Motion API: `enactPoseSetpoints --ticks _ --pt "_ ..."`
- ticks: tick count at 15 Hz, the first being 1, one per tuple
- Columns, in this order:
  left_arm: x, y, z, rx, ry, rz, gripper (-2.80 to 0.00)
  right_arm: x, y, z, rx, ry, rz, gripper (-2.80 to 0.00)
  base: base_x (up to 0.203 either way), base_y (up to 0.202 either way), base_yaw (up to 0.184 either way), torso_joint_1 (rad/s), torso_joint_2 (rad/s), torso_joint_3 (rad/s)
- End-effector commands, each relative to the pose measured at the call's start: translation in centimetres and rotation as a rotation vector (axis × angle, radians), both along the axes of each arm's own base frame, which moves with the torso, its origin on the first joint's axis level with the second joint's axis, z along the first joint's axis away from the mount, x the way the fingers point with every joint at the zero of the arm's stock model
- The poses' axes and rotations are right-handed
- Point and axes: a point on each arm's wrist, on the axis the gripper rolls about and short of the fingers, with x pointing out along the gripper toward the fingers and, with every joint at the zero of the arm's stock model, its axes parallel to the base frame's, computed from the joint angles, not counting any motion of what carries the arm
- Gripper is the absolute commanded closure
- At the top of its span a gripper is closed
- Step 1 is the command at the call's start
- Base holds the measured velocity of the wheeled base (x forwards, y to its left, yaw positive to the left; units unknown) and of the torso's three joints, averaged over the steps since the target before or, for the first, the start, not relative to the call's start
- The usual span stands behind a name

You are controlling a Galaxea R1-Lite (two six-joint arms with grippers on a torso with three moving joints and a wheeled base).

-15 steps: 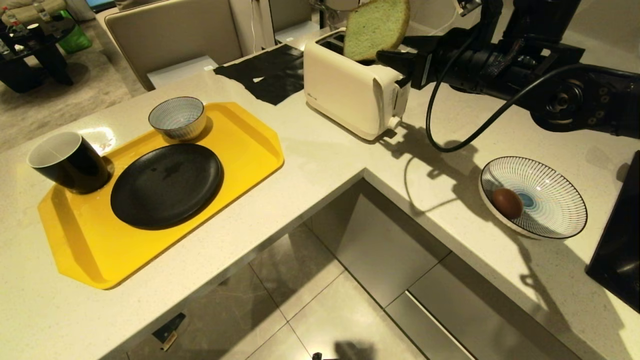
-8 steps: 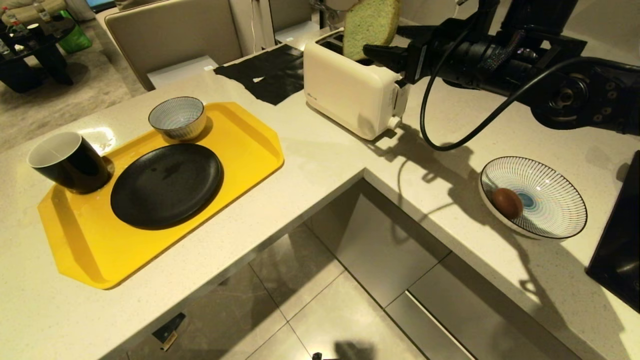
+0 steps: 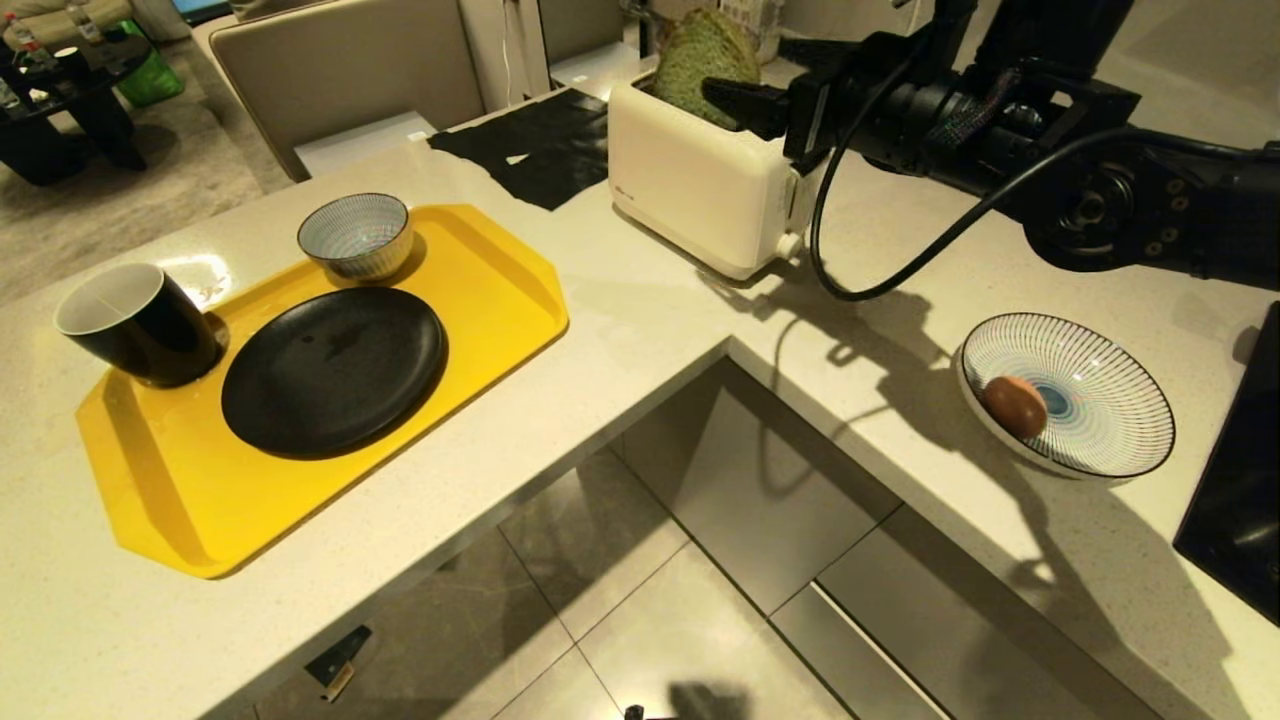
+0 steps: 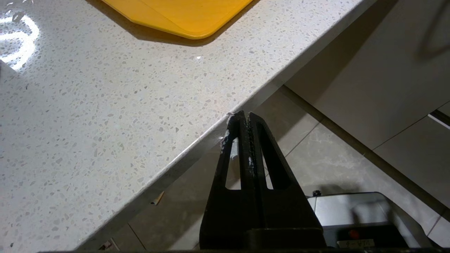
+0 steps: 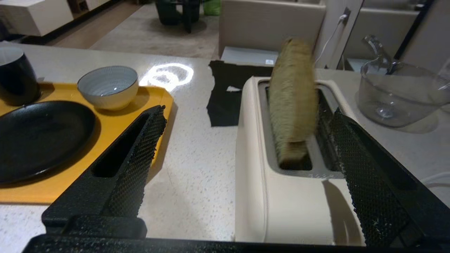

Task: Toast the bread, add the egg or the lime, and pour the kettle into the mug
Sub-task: Put the bread slices in the toaster

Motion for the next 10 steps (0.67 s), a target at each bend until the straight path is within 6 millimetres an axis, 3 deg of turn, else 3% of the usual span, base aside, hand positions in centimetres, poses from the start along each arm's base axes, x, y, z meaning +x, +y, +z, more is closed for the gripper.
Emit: enactPoseSetpoints --ticks 1,6,10 --pt "0.0 0.0 0.0 0.001 0.001 0.000 0.00 -0.3 -0.2 0.4 0.009 -0.017 -0.005 -2.80 0.000 0.000 0.000 0.000 0.00 0.000" --pt "0.0 0.0 0.0 0.000 0.001 0.000 0.00 -1.0 -0.4 1.0 0.016 -0.011 -0.017 -2.80 0.000 0.000 0.000 0.000 0.00 0.000" --pt "0.0 0.0 0.0 0.000 0.001 0.000 0.00 -1.1 -0.5 -0.1 -0.002 0.141 -0.008 -2.80 0.000 0.000 0.000 0.000 0.00 0.000"
